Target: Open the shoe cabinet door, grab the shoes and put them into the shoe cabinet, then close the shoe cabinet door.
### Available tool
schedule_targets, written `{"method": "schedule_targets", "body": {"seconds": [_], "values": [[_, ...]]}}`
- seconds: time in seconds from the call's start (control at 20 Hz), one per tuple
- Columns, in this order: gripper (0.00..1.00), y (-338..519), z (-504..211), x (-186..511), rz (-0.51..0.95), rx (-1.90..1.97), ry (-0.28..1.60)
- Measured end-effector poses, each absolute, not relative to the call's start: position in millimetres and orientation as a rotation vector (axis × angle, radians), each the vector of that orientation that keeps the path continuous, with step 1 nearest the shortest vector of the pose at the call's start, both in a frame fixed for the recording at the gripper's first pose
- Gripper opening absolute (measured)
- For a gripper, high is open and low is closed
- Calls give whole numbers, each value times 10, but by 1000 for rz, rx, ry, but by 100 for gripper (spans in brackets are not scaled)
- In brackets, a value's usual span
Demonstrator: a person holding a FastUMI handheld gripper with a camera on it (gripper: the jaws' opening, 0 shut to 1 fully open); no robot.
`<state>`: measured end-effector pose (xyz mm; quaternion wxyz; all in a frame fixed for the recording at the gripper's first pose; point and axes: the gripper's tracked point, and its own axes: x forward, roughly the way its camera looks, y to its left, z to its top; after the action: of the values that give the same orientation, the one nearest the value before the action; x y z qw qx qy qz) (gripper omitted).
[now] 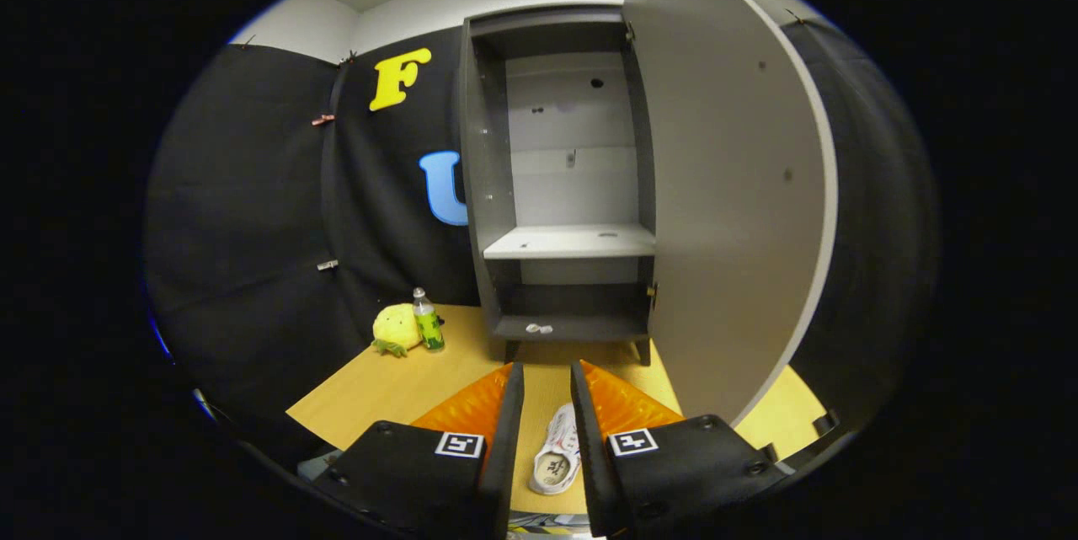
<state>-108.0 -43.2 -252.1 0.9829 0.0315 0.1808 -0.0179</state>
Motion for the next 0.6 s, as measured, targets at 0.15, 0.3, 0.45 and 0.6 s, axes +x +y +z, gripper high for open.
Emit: {"method": "schedule_targets", "body": {"seconds": [0.15, 0.3, 0.45, 0.6], "values": [[40, -257, -3164, -1040, -81, 112, 477], [39, -251, -3702, -1047, -147, 115, 550], [39, -336, -4314, -1072, -223, 132, 633], [40, -371, -4780, -1028, -279, 153, 705]]}}
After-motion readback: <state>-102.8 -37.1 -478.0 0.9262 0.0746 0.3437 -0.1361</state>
